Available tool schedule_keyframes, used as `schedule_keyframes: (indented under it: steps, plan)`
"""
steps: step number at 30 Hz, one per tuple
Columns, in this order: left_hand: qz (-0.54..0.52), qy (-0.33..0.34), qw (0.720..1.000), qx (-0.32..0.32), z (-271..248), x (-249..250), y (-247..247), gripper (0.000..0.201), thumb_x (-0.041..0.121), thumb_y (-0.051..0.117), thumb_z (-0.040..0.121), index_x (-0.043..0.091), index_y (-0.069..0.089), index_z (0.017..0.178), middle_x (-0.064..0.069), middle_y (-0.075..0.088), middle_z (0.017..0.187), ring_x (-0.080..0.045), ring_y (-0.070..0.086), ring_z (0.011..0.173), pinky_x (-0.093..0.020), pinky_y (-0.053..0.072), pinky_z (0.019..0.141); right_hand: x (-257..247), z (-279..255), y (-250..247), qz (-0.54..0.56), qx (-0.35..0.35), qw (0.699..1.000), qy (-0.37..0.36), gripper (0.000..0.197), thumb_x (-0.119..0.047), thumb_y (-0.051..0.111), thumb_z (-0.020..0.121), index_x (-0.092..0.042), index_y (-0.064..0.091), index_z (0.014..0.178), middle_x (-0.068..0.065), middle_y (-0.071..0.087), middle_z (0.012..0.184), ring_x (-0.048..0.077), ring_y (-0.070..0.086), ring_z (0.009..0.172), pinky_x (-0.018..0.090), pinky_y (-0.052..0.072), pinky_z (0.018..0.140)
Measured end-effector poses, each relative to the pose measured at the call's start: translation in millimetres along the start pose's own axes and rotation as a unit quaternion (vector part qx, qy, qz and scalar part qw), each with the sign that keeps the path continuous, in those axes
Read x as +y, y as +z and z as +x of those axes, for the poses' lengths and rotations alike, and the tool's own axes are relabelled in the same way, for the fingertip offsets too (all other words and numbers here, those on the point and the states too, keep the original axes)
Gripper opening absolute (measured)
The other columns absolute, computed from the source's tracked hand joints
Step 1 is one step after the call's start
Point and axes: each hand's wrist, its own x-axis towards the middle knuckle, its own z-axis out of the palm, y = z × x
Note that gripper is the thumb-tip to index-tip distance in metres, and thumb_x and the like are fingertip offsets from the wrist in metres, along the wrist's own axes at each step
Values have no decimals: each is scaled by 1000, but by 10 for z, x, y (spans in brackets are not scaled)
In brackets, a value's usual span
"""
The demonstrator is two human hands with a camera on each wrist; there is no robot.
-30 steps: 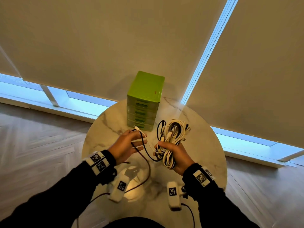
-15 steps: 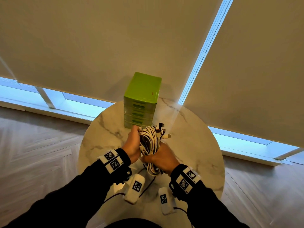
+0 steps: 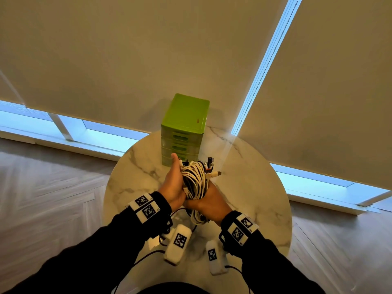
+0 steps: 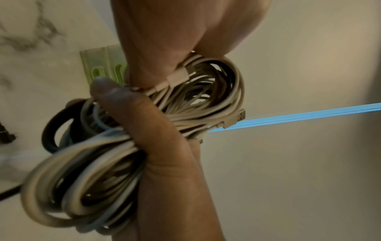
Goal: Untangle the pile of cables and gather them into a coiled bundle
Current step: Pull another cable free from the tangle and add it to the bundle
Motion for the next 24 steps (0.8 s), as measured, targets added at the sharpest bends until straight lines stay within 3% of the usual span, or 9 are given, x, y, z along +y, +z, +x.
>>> schedule_keyframes:
  steps: [3, 5, 8, 12, 16, 18, 21, 24]
  plan:
    - [7, -8, 999, -35, -25, -17, 7, 79, 66, 23, 100, 13, 81, 86, -17, 76, 105, -26, 72, 99, -41, 53, 95, -48, -21, -18, 28, 7, 999, 23, 62, -12, 80, 66, -25, 62, 124, -3, 72, 113, 12, 67, 105, 42, 55, 93]
    - [21, -10, 998, -50, 11, -21, -37, 82, 68, 18, 99, 12, 77, 102, -15, 74, 115, -25, 70, 109, -40, 52, 97, -58, -30, -78, 41, -8, 998, 50, 48, -4, 77, 69, -19, 68, 114, 4, 74, 101, 15, 70, 93, 38, 57, 84]
    - [20, 4, 998, -59, 65, 63, -124, 84, 72, 18, 97, 6, 65, 117, -15, 71, 120, -27, 65, 115, -41, 49, 99, -74, -64, -159, 70, -46, 992, 90, 33, -3, 75, 72, -8, 71, 104, 14, 73, 96, 20, 69, 86, 41, 57, 81]
    - [28, 54, 997, -48, 79, 167, -68, 77, 65, 27, 99, 0, 52, 132, -17, 65, 120, -27, 62, 111, -40, 50, 96, -68, -109, -128, 88, -45, 991, 96, 28, 0, 74, 76, -5, 70, 103, 10, 72, 89, 13, 67, 80, 31, 56, 75]
    - [74, 92, 992, -38, 14, 155, -63, 72, 60, 24, 101, 11, 30, 154, -11, 45, 154, -22, 46, 139, -39, 36, 115, -99, -78, -128, 118, 3, 991, 65, 19, 5, 70, 76, -3, 70, 94, 15, 72, 82, 22, 69, 73, 36, 57, 69]
    - [124, 92, 986, -57, -30, 70, -186, 80, 67, 23, 96, 17, 23, 157, -7, 36, 160, -19, 39, 144, -39, 26, 122, -116, -62, -211, 153, 42, 986, 57, 9, 8, 65, 78, 3, 69, 84, 23, 70, 77, 31, 68, 69, 39, 57, 65]
    - [285, 49, 948, -134, -167, -197, -388, 77, 70, 21, 92, 22, 34, 150, -2, 51, 148, -14, 51, 132, -36, 32, 118, -100, -9, -384, 230, 107, 966, 57, 15, 7, 65, 83, -2, 69, 71, 22, 68, 70, 40, 69, 75, 44, 57, 69]
    - [366, -5, 904, -222, -251, -449, -536, 70, 65, 22, 95, 15, 57, 130, 1, 73, 112, -15, 68, 105, -31, 47, 103, -76, 57, -467, 308, 153, 936, 70, 5, 4, 67, 84, 2, 67, 79, 23, 67, 73, 41, 67, 77, 49, 55, 75]
